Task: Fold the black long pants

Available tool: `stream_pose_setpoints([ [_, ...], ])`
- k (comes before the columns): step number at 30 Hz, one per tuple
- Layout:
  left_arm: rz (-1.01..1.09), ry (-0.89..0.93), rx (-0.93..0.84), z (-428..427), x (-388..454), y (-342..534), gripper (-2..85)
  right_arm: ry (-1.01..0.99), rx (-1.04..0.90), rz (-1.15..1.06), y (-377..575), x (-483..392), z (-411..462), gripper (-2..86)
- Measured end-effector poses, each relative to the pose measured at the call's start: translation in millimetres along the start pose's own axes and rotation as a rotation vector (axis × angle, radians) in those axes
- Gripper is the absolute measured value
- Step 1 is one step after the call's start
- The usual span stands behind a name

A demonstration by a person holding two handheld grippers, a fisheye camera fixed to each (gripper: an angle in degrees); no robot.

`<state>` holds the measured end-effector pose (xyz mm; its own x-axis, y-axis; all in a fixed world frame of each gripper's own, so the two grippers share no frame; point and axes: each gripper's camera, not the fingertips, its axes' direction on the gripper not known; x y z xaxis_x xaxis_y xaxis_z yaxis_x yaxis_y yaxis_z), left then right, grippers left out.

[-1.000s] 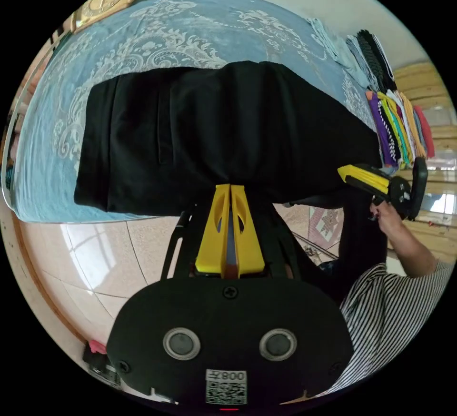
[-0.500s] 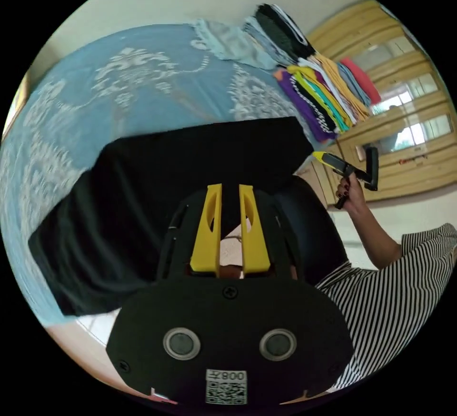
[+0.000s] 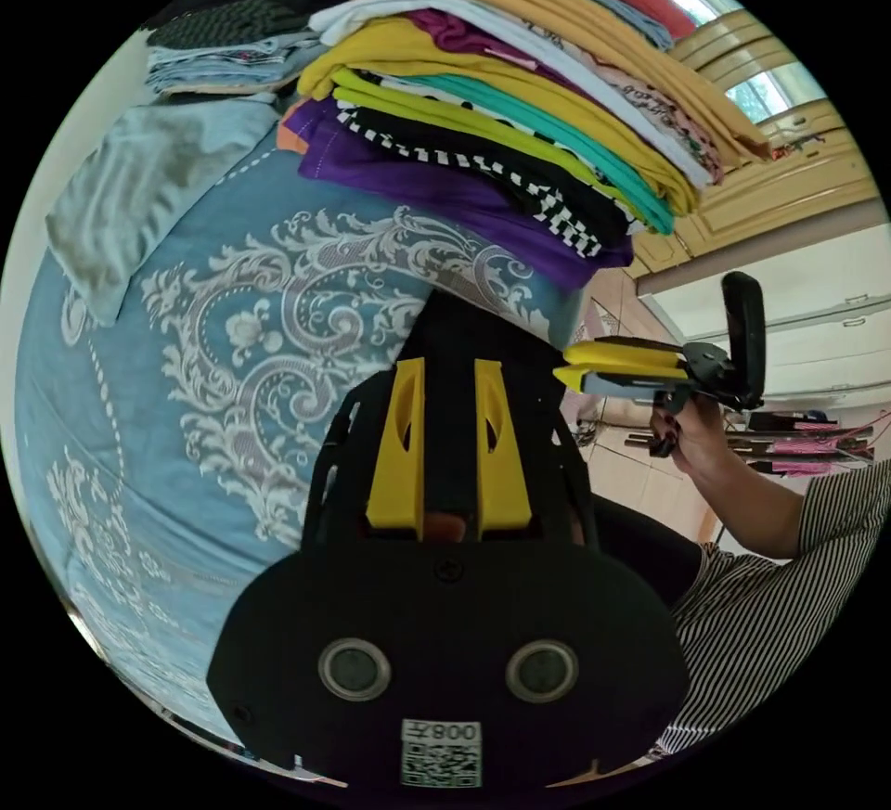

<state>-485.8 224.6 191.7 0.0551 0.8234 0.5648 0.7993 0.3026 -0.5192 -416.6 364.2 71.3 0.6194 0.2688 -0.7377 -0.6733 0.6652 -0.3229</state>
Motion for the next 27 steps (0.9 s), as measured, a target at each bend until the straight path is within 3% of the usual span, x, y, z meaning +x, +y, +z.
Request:
stream_pose_setpoints([
  [13,0.097,-0.056,-0.089,-6.5,27.1,-111.3,4.9,-0.022,0.015,-0.003,0.2,48.3,44.5,2.6],
  [27,0.164,-0.035,0.039,-92.4,32.6,-103.9,1.5,-0.165,0.066,-0.074,-5.8,28.3,45.1,1.3],
])
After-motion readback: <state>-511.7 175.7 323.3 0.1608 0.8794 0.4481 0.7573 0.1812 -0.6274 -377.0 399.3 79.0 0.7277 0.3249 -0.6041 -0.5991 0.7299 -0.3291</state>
